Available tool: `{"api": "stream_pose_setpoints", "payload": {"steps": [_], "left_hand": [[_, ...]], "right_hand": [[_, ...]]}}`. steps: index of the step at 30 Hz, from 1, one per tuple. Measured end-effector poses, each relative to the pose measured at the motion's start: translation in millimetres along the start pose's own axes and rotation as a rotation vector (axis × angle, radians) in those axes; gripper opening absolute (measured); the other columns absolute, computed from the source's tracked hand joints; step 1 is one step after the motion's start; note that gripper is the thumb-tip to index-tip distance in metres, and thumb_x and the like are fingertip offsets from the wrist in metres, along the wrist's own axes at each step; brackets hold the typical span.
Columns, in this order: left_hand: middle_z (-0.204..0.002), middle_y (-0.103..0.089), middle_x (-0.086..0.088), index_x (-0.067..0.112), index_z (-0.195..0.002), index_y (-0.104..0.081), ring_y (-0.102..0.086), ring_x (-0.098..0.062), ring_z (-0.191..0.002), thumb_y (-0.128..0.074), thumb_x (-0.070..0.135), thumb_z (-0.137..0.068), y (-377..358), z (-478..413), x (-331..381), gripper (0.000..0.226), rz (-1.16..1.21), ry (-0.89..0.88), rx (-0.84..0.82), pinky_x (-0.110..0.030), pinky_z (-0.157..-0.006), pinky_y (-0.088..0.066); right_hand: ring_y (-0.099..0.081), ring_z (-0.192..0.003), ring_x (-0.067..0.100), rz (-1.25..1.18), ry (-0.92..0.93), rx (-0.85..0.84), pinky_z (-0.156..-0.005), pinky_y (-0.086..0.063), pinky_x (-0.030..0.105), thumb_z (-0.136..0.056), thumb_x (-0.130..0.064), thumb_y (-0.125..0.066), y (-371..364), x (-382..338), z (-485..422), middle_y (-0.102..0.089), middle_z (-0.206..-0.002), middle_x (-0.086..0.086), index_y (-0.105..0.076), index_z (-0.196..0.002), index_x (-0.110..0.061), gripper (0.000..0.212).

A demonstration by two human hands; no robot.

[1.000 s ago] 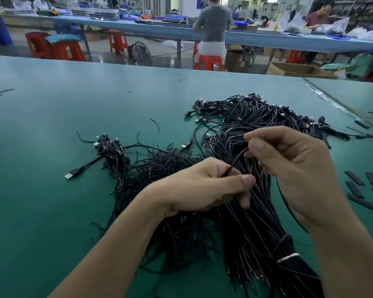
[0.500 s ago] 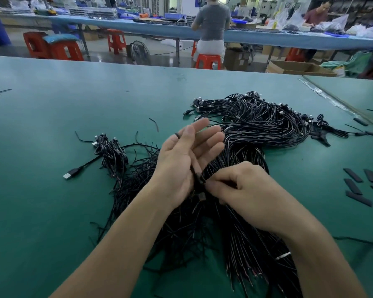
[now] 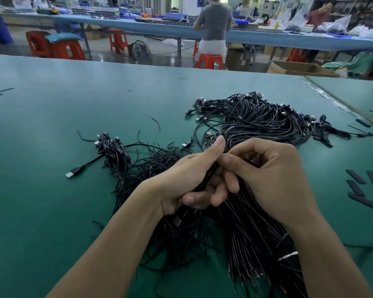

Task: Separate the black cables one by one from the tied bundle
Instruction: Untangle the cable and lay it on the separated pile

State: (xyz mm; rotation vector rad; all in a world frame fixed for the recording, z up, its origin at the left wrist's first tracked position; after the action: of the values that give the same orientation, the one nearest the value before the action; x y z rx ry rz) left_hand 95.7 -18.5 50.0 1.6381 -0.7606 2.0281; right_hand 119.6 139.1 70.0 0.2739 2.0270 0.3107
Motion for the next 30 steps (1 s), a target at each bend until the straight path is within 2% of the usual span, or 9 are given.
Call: {"api": "stream_pose_setpoints", "payload": {"steps": [2,7,11,15,17,20,23,26,30], "left_hand": [[-0.042,-0.052,0.003,0.016,-0.068,-0.067,-0.030,0.001,-0.023,-0.037,0.069,-0.090,0,3,2,0.064,0.106,-0.005,-0.117,-0.010,-0.029,-0.023],[-0.049,-0.059,0.003,0.010,-0.072,-0.067,-0.049,0.000,-0.030,-0.051,0.039,-0.092,3,6,16,0.039,0.604,-0.177,-0.225,-0.011,-0.028,-0.036],[-0.090,-0.077,-0.011,0.003,-0.095,-0.078,-0.076,-0.017,-0.079,-0.041,0.035,-0.103,6,-5,14,0.050,0.807,-0.357,0.110,-0.024,-0.060,-0.060],[-0.106,-0.076,-0.012,0.006,-0.108,-0.069,-0.072,-0.025,-0.104,-0.034,0.035,-0.106,10,-17,0,0.046,0.394,-0.412,0.478,-0.036,-0.085,-0.059],[-0.099,-0.077,-0.011,0.008,-0.102,-0.071,-0.073,-0.025,-0.098,-0.037,0.033,-0.106,9,-16,-5,0.042,0.116,-0.340,0.522,-0.037,-0.086,-0.059],[-0.076,-0.075,-0.011,0.008,-0.082,-0.075,-0.074,-0.023,-0.071,-0.041,0.037,-0.106,-1,-10,-5,0.051,-0.094,-0.119,0.316,-0.033,-0.066,-0.062],[-0.057,-0.066,-0.009,0.013,-0.065,-0.075,-0.066,-0.020,-0.047,-0.036,0.048,-0.104,-4,-4,-1,0.065,-0.041,0.026,0.151,-0.024,-0.044,-0.053],[-0.040,-0.049,0.002,0.015,-0.058,-0.069,-0.043,-0.006,-0.027,-0.039,0.054,-0.097,2,1,2,0.063,0.036,0.034,0.046,-0.015,-0.031,-0.036],[-0.036,-0.040,0.010,0.017,-0.056,-0.055,-0.022,-0.001,-0.025,-0.042,0.048,-0.094,5,4,10,0.051,0.460,0.013,-0.238,-0.012,-0.027,-0.024]], "right_hand": [[-0.058,-0.053,0.027,-0.034,-0.031,0.027,-0.052,-0.048,0.035,-0.080,-0.039,-0.076,1,3,-1,-0.069,-0.060,-0.001,-0.075,-0.074,-0.022,0.018],[-0.043,-0.047,0.006,0.054,-0.162,-0.042,-0.047,-0.036,0.024,-0.081,-0.054,-0.064,3,11,-2,-0.065,-0.058,-0.004,-0.073,-0.073,-0.024,0.032],[-0.042,-0.043,0.002,0.191,-0.162,-0.321,-0.044,-0.033,0.015,-0.093,-0.037,-0.065,-6,8,3,-0.064,-0.059,-0.003,-0.074,-0.078,-0.028,0.019],[-0.041,-0.043,0.002,0.258,-0.099,-0.397,-0.044,-0.035,0.018,-0.093,-0.034,-0.065,-6,3,6,-0.057,-0.051,-0.004,-0.073,-0.078,-0.026,0.019],[-0.051,-0.046,0.004,0.272,-0.082,-0.356,-0.048,-0.043,0.022,-0.093,-0.035,-0.065,-3,2,5,-0.062,-0.055,-0.009,-0.072,-0.077,-0.026,0.019],[-0.066,-0.073,0.006,0.287,-0.040,-0.231,-0.066,-0.049,0.022,-0.091,-0.033,-0.068,0,1,3,-0.071,-0.076,-0.011,-0.073,-0.077,-0.029,0.015],[-0.061,-0.063,0.001,0.215,-0.017,-0.085,-0.062,-0.043,0.012,-0.084,-0.027,-0.077,2,3,1,-0.067,-0.066,-0.012,-0.072,-0.072,-0.026,0.013],[-0.056,-0.057,0.009,0.083,-0.037,0.011,-0.058,-0.047,0.025,-0.081,-0.028,-0.080,1,6,0,-0.066,-0.062,-0.004,-0.070,-0.074,-0.024,0.013],[-0.047,-0.056,0.011,0.032,-0.072,0.040,-0.054,-0.043,0.032,-0.083,-0.040,-0.072,-2,7,-2,-0.062,-0.061,-0.004,-0.072,-0.077,-0.027,0.015]]}}
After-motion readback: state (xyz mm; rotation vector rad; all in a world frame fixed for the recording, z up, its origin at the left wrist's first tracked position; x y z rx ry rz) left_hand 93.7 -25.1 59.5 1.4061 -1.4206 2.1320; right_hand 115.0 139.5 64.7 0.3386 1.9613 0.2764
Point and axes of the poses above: each hand's wrist, its own z-axis away from the middle knuckle, its own y-axis out of the back of the hand, x = y × z, the point moved 1 cm from there along -z, towards the middle knuckle
